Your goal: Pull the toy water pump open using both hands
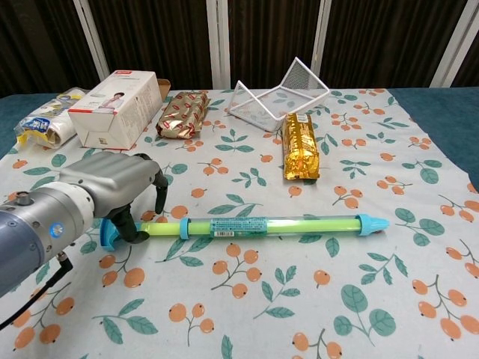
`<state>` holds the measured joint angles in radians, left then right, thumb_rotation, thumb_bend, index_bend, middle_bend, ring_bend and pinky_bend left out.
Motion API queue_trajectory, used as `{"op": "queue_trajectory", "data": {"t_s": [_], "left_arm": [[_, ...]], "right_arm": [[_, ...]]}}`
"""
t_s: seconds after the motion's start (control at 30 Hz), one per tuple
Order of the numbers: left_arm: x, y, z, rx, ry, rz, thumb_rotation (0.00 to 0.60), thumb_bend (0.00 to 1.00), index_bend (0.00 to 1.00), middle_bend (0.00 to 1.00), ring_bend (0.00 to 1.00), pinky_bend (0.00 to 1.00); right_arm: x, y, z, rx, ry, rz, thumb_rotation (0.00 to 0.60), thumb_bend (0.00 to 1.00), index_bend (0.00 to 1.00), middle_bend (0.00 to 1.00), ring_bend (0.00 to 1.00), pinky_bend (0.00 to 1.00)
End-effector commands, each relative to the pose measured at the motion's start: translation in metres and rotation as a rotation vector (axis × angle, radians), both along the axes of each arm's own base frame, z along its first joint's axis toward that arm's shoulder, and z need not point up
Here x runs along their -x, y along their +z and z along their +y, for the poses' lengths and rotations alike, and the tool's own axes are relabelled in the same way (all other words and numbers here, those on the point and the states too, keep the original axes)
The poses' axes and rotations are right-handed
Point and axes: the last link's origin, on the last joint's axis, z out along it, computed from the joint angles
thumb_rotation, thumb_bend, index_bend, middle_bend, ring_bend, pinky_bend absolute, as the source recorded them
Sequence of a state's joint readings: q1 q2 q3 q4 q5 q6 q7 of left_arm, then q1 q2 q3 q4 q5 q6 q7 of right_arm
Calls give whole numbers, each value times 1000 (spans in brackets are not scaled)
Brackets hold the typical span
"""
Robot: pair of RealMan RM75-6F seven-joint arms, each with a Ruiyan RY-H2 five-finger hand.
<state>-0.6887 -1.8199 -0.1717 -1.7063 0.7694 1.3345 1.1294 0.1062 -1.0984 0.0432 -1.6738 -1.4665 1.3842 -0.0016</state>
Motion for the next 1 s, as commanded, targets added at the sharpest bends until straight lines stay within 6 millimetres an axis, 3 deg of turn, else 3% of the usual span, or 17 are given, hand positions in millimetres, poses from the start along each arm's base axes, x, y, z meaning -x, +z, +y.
{"op": "queue_trajectory", "data": {"t_s": [0.03, 0.23, 0.47, 1.0], "left_arm": [[1, -2, 0, 2, 5, 8, 600, 355, 459, 186, 58, 184], [4, -5, 0, 0, 20, 16, 600, 359, 470, 188, 58, 184], [7, -4, 1, -3, 30, 23, 600, 458, 516, 195, 58, 184], [9, 4, 4, -18, 40, -2, 600, 500, 589, 218, 59, 184]], "right_arm": [[0, 0, 0, -1, 0, -3, 600, 335, 0, 0, 0, 0], [0, 0, 0, -4, -2, -5, 600, 335, 0, 0, 0, 0], [0, 0, 1, -5, -5, -6, 600, 336, 0, 0, 0, 0], [-3, -3, 1, -27, -4, -11, 600, 335, 0, 0, 0, 0]]}}
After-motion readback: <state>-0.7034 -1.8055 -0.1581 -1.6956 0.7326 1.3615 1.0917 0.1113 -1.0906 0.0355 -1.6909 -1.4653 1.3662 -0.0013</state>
